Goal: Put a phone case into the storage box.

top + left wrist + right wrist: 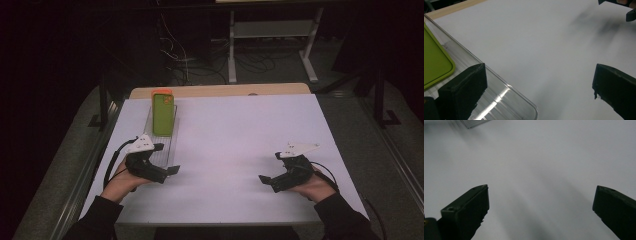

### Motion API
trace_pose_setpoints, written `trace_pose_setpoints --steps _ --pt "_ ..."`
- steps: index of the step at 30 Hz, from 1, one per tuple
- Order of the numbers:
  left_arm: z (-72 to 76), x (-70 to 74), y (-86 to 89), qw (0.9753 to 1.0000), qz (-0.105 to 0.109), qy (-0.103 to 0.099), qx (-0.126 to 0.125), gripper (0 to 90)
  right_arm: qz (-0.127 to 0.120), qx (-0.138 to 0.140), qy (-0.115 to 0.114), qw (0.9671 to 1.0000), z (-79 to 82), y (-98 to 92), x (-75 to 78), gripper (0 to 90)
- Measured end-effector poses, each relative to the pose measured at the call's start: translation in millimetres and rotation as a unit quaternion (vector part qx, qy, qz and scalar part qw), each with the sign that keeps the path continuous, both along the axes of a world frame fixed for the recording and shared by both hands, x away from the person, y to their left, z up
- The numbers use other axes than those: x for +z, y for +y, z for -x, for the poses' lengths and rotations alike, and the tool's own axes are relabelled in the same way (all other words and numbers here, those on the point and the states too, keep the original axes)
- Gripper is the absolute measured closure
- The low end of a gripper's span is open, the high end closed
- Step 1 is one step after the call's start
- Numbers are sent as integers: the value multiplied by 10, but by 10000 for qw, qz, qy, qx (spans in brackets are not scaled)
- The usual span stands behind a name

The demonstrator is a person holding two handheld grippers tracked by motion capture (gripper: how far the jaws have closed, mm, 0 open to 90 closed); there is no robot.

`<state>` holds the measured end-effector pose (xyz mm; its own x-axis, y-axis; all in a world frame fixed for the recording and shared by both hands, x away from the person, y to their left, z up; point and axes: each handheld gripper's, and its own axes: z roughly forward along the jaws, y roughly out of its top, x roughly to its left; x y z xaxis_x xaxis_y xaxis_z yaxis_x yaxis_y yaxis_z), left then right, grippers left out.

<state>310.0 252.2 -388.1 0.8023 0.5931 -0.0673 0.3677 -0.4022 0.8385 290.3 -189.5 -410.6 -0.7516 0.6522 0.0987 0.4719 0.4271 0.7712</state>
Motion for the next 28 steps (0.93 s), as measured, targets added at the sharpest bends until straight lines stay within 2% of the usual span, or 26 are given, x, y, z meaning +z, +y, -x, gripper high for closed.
trace_pose_setpoints --steps 9,18,28 --pt "45 -87 54 9999 24 -94 42 0 -2 9 -22 10000 -1 1 2 0" --pt "41 -131 78 10000 10 -25 -63 0 -29 -16 -9 10000 4 -8 8 0" --pt "40 -142 90 10000 -39 24 -48 0 -59 -43 -76 9999 -7 -10 4 0"
